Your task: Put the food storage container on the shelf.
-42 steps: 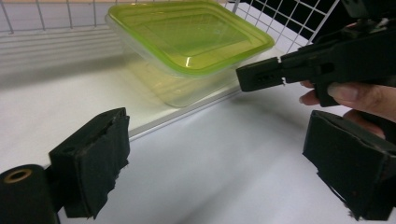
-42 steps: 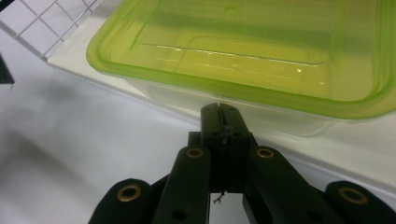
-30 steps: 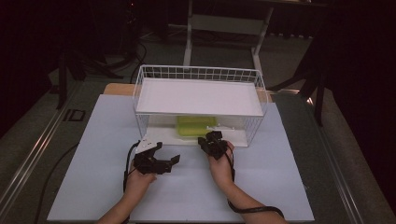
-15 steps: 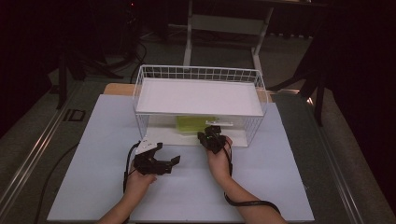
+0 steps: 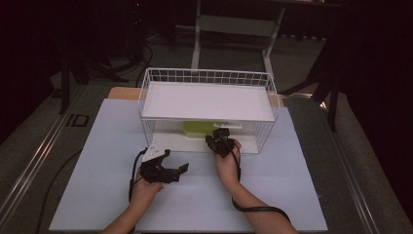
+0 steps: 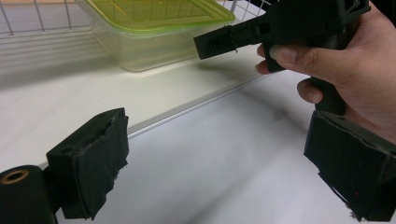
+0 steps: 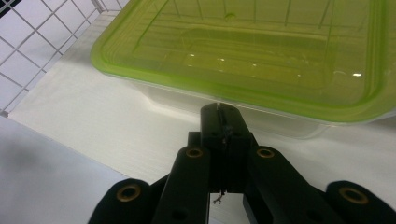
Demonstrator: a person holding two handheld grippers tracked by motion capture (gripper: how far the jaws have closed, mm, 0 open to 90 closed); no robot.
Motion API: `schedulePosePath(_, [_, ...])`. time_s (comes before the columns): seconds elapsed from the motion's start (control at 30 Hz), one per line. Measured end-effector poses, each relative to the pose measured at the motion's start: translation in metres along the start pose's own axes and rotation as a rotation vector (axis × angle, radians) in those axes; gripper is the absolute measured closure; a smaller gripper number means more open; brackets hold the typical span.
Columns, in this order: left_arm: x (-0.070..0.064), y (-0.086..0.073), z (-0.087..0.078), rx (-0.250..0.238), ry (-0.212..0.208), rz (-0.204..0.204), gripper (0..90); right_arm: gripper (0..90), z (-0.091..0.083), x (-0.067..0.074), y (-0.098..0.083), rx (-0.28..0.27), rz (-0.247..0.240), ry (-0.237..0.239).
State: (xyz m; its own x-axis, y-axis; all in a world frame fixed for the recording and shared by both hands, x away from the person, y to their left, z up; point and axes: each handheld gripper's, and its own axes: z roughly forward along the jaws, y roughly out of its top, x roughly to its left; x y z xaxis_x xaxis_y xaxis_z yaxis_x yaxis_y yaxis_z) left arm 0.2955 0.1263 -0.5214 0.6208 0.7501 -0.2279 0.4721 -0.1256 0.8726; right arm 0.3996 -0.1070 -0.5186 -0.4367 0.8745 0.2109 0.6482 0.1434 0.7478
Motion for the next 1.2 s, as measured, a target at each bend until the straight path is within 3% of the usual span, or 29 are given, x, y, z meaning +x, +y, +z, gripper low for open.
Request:
schedulePosePath(0.13, [-0.001, 0.001, 0.0, -0.003, -0.001, 0.009, 7.4, 87.3, -0.003, 0.005, -0.003, 0.014, -0.007, 0.017])
schedulePosePath(0.27, [-0.002, 0.001, -0.001, -0.005, -0.002, 0.015, 7.3, 85.4, -0.007, 0.011, -0.005, -0.001, -0.047, 0.024])
schedulePosePath(0.4, [-0.003, 0.004, -0.002, -0.01, -0.015, 0.021, 7.4, 72.5, -0.018, 0.016, -0.008, -0.02, -0.075, 0.031])
schedulePosePath(0.5, [-0.004, 0.005, -0.002, -0.013, -0.017, 0.024, 7.4, 68.9, -0.023, 0.018, -0.009, -0.039, -0.107, 0.027])
schedulePosePath(0.53, [-0.005, 0.006, -0.001, -0.013, -0.022, 0.025, 7.4, 60.6, -0.028, 0.019, -0.012, -0.044, -0.115, 0.04])
schedulePosePath(0.7, [-0.01, 0.01, -0.002, -0.019, -0.05, 0.041, 7.3, 43.6, -0.038, 0.016, -0.02, -0.051, -0.118, 0.065])
schedulePosePath(0.77, [-0.013, 0.012, -0.003, -0.03, -0.079, 0.063, 7.3, 30.7, -0.042, 0.012, -0.023, -0.054, -0.115, 0.094])
schedulePosePath(0.83, [-0.014, 0.014, -0.002, -0.042, -0.092, 0.077, 7.3, 23.9, -0.047, 0.008, -0.026, -0.052, -0.115, 0.119])
schedulePosePath(0.9, [-0.015, 0.016, -0.002, -0.041, -0.112, 0.079, 7.3, 21.3, -0.049, 0.006, -0.027, -0.057, -0.114, 0.129])
schedulePosePath(1.03, [-0.018, 0.017, -0.001, -0.032, -0.105, 0.108, 3.9, 18.3, -0.059, 0.001, -0.03, -0.071, -0.146, 0.136])
schedulePosePath(1.2, [-0.021, 0.02, -0.002, -0.03, -0.128, 0.092, 4.0, 18.8, -0.07, -0.004, -0.033, -0.065, -0.139, 0.144])
